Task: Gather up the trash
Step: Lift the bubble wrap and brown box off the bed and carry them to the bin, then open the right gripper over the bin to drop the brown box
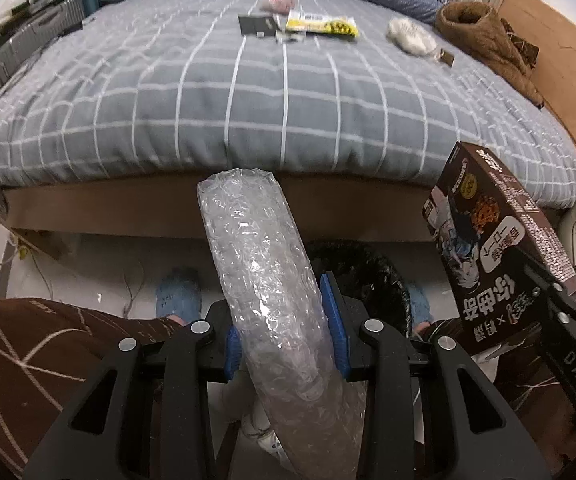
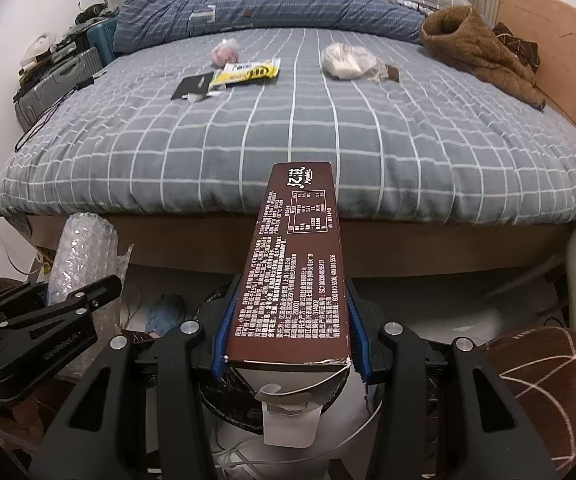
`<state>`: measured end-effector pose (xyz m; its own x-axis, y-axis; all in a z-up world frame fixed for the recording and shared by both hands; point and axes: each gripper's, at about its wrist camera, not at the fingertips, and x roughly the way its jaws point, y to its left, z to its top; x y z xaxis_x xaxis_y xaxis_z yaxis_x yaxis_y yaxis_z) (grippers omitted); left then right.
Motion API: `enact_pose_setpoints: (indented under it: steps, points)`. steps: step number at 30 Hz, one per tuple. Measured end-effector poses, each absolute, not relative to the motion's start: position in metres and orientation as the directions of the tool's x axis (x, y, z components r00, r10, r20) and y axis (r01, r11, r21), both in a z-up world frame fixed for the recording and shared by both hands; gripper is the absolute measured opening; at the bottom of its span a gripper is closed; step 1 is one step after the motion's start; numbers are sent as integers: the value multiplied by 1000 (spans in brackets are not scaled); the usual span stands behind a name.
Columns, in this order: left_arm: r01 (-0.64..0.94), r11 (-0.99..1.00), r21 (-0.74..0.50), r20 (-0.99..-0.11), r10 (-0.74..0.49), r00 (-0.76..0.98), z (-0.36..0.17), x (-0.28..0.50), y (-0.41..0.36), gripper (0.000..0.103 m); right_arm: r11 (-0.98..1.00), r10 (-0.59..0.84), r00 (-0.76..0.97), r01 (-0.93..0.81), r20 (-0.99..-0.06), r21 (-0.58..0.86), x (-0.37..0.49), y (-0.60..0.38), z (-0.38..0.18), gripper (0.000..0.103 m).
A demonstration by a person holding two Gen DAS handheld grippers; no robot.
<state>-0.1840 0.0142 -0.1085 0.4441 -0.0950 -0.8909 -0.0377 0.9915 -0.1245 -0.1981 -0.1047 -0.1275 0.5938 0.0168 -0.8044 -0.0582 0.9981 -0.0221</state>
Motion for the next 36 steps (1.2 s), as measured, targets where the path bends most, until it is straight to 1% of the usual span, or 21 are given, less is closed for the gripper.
enact_pose_setpoints:
  steps: [4,12,19,21,23,26,36]
  points:
    - [-36,990,-134,-905,-108,411,-129,-178,15,34,998,21,561,-60,-827,-16,-192,-106,-147,44]
    - [-31,991,-131,-921,-110,373,-152,-170,16,34,996,24,515,-82,-857,-21,-179,-98,-175,45]
    - [-54,995,-89,-927,-63,370,-156,-167,29,34,992,30,500,-119,-866,-35,-174,-80,-185,46]
    - [-62,994,-89,-930,-61,364,-158,-163,28,34,991,24,507,-123,-862,-45,-173,-76,-185,51]
    - [-67,994,-88,-932,-59,359,-160,-163,30,34,991,17,519,-122,-854,-54,-173,-75,-183,67]
    - [-65,994,-90,-932,-61,356,-161,-160,26,34,991,3,534,-115,-845,-69,-173,-79,-180,77]
    - [-13,993,-116,-931,-104,349,-160,-158,-4,34,995,-59,538,-39,-841,-95,-175,-123,-177,90]
